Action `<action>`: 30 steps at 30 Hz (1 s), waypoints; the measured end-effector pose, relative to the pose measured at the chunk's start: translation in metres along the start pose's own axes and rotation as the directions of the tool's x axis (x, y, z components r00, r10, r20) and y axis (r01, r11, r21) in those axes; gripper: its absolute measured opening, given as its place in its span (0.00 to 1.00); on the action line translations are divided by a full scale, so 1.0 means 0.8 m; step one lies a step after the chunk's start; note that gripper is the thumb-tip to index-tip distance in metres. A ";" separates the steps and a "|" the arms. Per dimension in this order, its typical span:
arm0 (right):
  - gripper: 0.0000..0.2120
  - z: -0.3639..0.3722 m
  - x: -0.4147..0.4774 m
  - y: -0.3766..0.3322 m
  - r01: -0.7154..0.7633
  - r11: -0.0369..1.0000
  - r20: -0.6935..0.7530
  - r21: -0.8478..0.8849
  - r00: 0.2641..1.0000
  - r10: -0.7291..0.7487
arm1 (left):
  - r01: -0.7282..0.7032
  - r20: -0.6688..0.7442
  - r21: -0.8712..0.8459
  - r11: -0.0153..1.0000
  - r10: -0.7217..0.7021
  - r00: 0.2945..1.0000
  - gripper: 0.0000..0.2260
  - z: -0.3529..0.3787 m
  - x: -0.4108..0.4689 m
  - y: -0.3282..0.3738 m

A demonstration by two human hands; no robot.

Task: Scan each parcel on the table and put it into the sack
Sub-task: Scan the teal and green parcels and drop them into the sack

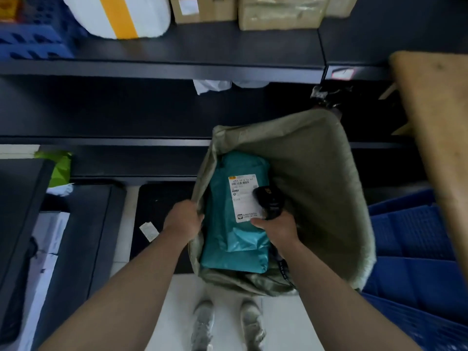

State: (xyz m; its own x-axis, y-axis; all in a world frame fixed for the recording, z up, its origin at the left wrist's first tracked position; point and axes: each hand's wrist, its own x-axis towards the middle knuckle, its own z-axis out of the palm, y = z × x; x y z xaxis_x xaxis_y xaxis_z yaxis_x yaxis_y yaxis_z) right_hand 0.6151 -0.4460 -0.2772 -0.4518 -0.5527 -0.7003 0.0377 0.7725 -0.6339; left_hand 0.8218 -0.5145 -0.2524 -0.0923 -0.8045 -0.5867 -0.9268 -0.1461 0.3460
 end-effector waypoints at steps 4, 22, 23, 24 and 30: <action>0.36 0.025 0.015 0.002 0.043 0.986 -0.036 -0.162 0.998 -0.049 | -0.125 -0.136 -0.048 0.991 0.117 0.984 0.07 -0.005 -0.003 -0.015; 0.26 -0.067 -0.158 -0.036 0.147 0.974 -0.156 -0.174 0.972 -0.174 | -0.214 -0.053 -0.015 0.977 0.213 0.976 0.14 -0.077 -0.099 0.015; 0.26 -0.081 -0.183 -0.039 0.157 0.976 -0.171 -0.148 0.968 -0.182 | -0.260 -0.060 0.025 0.965 0.261 0.963 0.15 -0.084 -0.117 0.027; 0.26 -0.095 -0.209 -0.042 0.166 0.978 -0.184 -0.129 0.965 -0.188 | -0.313 -0.068 0.074 0.947 0.318 0.946 0.16 -0.091 -0.137 0.039; 0.22 -0.205 -0.347 -0.041 0.187 0.980 -0.221 -0.071 0.955 -0.198 | -0.576 -0.077 0.381 0.723 0.646 0.759 0.21 -0.114 -0.261 0.123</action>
State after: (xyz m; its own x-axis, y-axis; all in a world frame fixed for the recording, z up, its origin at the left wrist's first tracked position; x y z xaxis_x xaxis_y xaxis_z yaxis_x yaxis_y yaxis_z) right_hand 0.5930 -0.2666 -0.0081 -0.6362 -0.6116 -0.4703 -0.1113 0.6759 -0.7286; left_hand 0.7833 -0.4131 -0.0294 -0.6408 -0.7496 -0.1657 -0.7556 0.5776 0.3089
